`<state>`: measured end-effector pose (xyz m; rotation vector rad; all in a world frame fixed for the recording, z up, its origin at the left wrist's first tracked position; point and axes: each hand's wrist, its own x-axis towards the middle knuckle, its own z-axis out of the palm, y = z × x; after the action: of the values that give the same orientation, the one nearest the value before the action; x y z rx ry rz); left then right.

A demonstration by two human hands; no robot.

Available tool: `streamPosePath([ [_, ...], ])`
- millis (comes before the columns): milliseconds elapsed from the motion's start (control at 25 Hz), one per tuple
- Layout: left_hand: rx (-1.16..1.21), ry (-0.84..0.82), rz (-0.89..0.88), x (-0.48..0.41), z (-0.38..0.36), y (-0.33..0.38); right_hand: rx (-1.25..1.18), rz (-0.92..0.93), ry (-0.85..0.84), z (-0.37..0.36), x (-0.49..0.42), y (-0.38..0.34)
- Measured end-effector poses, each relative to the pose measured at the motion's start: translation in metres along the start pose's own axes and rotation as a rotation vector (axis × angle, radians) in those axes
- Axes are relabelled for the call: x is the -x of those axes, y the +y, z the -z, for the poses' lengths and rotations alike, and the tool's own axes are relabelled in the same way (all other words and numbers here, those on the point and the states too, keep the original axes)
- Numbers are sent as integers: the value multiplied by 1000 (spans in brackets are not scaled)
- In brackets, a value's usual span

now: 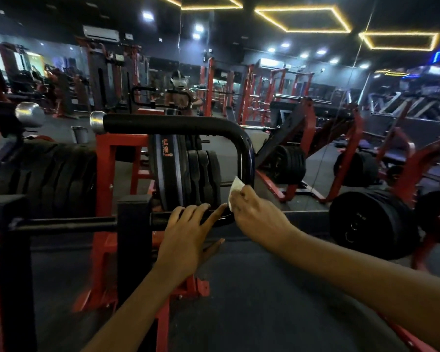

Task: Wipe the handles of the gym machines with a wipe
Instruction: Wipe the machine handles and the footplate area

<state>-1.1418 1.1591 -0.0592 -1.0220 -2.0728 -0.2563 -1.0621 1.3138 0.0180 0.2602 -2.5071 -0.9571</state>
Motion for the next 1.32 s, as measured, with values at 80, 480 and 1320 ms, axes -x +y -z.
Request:
streamPosePath([
  [80,-18,9,5,0,-2,1,-25,26,-52,12,-2,3],
  [480,-12,-58,18,-1,-4,-1,178,48,-172,34,-34,26],
  [1320,-79,256,116,-60,108,-199,-644,66,472,93,-198,-19],
])
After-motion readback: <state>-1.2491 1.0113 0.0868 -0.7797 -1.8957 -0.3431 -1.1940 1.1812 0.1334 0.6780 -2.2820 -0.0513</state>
